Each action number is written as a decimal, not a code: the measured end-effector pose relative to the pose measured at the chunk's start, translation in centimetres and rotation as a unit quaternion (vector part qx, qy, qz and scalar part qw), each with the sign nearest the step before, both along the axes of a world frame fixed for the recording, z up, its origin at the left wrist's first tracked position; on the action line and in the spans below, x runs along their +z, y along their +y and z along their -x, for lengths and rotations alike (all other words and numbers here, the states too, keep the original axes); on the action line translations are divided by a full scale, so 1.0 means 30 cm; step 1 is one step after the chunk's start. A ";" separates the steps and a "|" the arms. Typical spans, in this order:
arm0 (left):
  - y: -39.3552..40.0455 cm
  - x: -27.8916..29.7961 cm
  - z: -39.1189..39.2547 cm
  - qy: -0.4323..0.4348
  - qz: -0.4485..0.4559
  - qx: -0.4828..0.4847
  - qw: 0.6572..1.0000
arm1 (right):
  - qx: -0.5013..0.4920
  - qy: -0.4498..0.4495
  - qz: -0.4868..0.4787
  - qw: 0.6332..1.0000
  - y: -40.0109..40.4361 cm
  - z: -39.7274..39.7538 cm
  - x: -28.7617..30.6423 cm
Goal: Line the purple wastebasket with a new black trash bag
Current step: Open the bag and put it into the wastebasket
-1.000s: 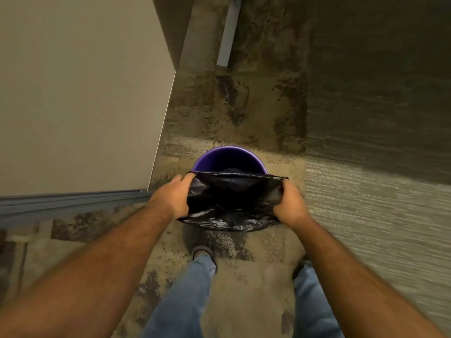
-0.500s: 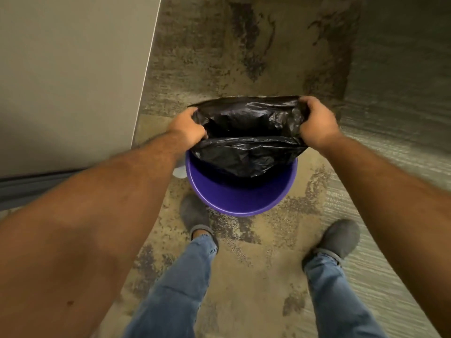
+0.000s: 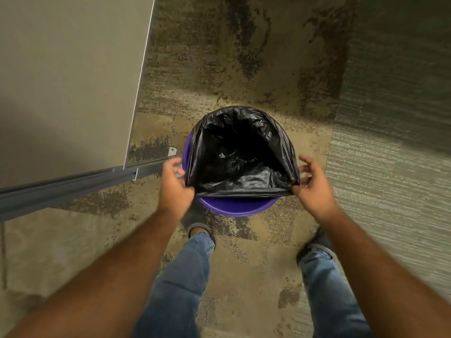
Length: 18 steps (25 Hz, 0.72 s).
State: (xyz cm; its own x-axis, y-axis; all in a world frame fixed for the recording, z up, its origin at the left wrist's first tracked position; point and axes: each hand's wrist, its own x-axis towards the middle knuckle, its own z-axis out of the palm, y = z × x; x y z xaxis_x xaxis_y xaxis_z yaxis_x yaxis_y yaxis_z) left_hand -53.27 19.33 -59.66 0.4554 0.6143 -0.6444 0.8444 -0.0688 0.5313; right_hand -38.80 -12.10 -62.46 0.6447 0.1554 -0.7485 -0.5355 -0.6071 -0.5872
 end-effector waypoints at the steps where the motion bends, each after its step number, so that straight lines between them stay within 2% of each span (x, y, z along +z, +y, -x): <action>1: -0.038 0.002 0.046 0.016 -0.002 0.045 0.999 | -0.022 0.005 0.006 1.000 -0.012 0.036 -0.018; 4: -0.137 -0.008 0.129 0.091 0.068 0.206 0.972 | -0.042 0.017 0.042 0.998 -0.019 0.089 -0.063; 6: -0.174 -0.016 0.149 0.081 0.108 0.330 0.934 | -0.019 0.039 0.075 0.996 -0.023 0.100 -0.082; 8: -0.184 -0.019 0.159 0.066 0.117 0.400 0.906 | -0.013 0.084 0.081 0.993 -0.020 0.099 -0.090; 11: -0.172 -0.019 0.164 0.052 0.155 0.413 0.896 | -0.051 0.133 0.070 0.987 0.012 0.103 -0.083; 14: -0.161 -0.014 0.141 -0.011 0.228 0.417 0.880 | -0.185 0.120 0.009 0.975 0.024 0.112 -0.074; 18: -0.174 -0.043 0.139 -0.050 0.213 0.411 0.885 | -0.288 0.097 -0.048 0.951 -0.011 0.179 -0.071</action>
